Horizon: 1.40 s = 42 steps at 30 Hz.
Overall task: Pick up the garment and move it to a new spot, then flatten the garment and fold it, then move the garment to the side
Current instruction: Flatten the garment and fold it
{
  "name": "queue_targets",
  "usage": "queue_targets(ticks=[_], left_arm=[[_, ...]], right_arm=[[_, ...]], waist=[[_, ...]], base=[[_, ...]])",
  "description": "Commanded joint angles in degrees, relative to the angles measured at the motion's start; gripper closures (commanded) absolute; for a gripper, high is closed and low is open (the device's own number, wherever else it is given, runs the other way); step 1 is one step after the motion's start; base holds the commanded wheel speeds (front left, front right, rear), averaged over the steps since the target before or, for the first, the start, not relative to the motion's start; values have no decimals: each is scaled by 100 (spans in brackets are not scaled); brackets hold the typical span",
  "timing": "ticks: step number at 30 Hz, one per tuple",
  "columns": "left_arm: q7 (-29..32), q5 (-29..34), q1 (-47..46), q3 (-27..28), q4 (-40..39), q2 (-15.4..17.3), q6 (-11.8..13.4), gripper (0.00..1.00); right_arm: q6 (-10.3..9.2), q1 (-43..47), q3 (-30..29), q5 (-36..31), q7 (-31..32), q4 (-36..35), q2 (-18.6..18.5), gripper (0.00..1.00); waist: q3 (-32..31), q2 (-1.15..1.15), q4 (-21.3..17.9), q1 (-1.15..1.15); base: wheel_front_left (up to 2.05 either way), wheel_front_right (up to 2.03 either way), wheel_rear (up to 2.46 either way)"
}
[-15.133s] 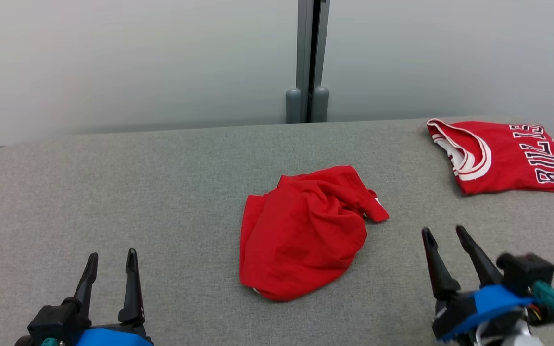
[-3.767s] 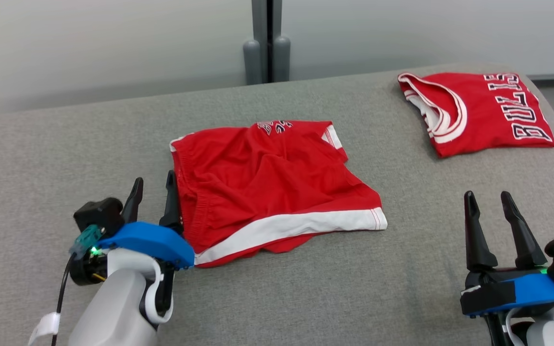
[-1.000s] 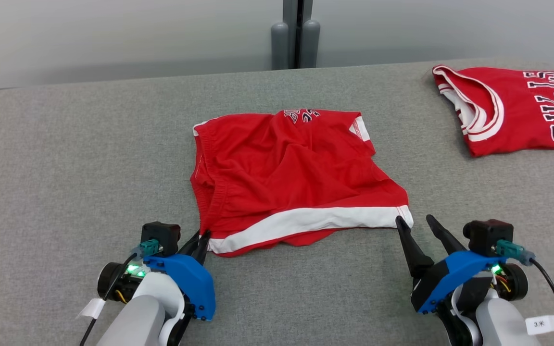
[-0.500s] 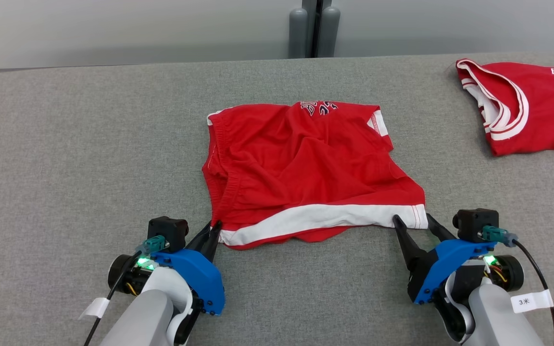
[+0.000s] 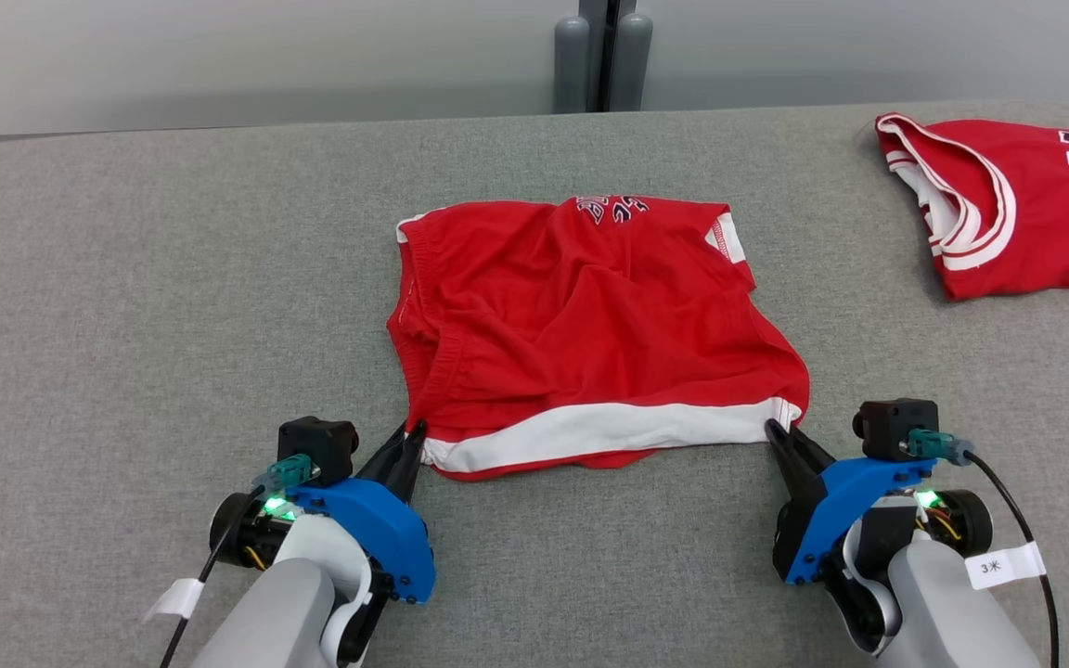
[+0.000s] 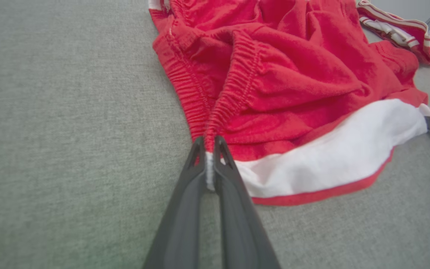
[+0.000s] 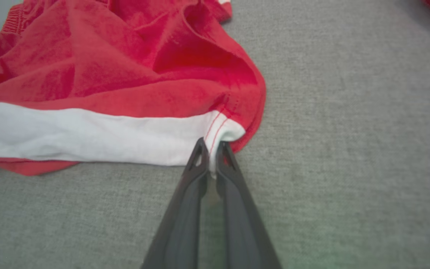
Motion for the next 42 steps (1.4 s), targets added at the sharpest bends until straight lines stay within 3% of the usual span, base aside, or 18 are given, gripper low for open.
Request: queue_targets(ticks=[1,9,17,22,23,28,31,35,42], left_arm=[[-77,-68,-14,2,-42,-7,-36,100],[-721,-897,129,191,-810,0,-40,100],[-984,-1726,496,410,-2290,272,-40,100],[-866,-2071,737,511,-3145,384,-40,100],[-794,-2224,795,598,-3618,415,-18,100],[-384,-2594,512,773,-4655,456,209,100],[23,-2863,113,893,-4925,495,374,100],[427,-2767,-732,1031,-4696,714,557,100],[523,-2208,-2335,959,-3629,808,475,100]], right_arm=[[3,-84,45,98,-42,38,-5,100],[3,-184,-55,224,-551,-470,-12,100],[3,303,-358,279,-719,-1716,-12,100],[3,618,-512,285,-515,-2716,-11,100],[3,740,-585,252,-342,-3306,-11,100],[3,631,-674,-137,136,-4736,-8,100],[3,231,-590,-371,507,-5193,-12,100],[2,-720,-445,-464,975,-4869,-166,100],[-1,-2680,69,-642,649,-3504,-670,100]], waist=[[-17,0,-2,0],[-201,0,-27,0],[-466,0,-57,0],[-514,0,-82,0],[-489,0,-92,0],[-272,0,-98,0],[-66,0,-133,0],[306,0,-222,0],[955,0,-329,0]], base=[[0,0,0],[0,0,0],[0,0,0],[0,0,0],[0,0,0],[0,0,0],[0,0,0],[0,0,0],[0,0,0]])
